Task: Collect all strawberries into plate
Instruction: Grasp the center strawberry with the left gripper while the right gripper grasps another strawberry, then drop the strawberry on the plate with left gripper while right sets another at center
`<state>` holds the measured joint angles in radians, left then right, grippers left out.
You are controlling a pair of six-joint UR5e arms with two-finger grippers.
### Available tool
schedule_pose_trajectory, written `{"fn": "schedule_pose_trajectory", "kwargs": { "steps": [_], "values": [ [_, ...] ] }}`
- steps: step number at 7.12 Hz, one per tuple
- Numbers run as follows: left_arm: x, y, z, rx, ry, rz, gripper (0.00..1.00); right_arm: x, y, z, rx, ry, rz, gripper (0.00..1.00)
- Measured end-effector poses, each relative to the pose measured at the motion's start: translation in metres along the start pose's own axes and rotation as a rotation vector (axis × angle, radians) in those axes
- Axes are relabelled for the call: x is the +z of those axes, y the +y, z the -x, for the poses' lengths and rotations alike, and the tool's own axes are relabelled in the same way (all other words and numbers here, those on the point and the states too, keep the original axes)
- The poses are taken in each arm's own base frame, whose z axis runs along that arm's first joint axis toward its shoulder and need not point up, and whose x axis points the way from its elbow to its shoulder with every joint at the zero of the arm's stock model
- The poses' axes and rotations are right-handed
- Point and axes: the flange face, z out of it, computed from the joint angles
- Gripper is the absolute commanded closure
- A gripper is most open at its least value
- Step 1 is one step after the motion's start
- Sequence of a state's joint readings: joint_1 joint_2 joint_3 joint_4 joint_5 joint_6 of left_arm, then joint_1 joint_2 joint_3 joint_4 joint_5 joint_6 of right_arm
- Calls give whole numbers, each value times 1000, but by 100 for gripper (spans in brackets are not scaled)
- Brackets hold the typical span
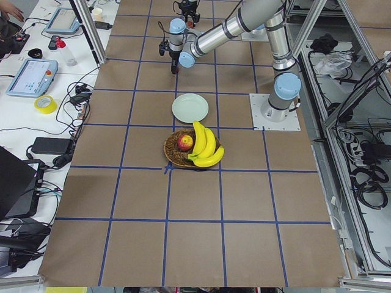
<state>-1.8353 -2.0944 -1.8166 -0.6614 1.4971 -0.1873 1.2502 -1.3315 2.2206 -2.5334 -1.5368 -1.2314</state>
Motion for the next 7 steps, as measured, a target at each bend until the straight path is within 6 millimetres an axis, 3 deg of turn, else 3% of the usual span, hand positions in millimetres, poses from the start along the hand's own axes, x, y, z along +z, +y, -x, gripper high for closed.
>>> {"fn": "schedule_pose_trajectory", "kwargs": {
  "steps": [3, 4, 5, 6, 7],
  "values": [
    [1, 2, 0, 2, -1, 7, 100, -3, 0, -1, 26, 8, 4, 66],
    [-1, 3, 0, 3, -2, 10, 100, -7, 0, -2, 53, 15, 10, 66],
    [-15, -2, 2, 1, -3, 6, 100, -18, 0, -1, 76, 35, 15, 67],
    [-36, -12, 15, -10, -16, 26, 100, -32, 0, 2, 125, 48, 21, 67],
    [-62, -25, 44, -12, -37, 60, 100, -44, -3, 8, 203, 37, 24, 68]
  ]
}}
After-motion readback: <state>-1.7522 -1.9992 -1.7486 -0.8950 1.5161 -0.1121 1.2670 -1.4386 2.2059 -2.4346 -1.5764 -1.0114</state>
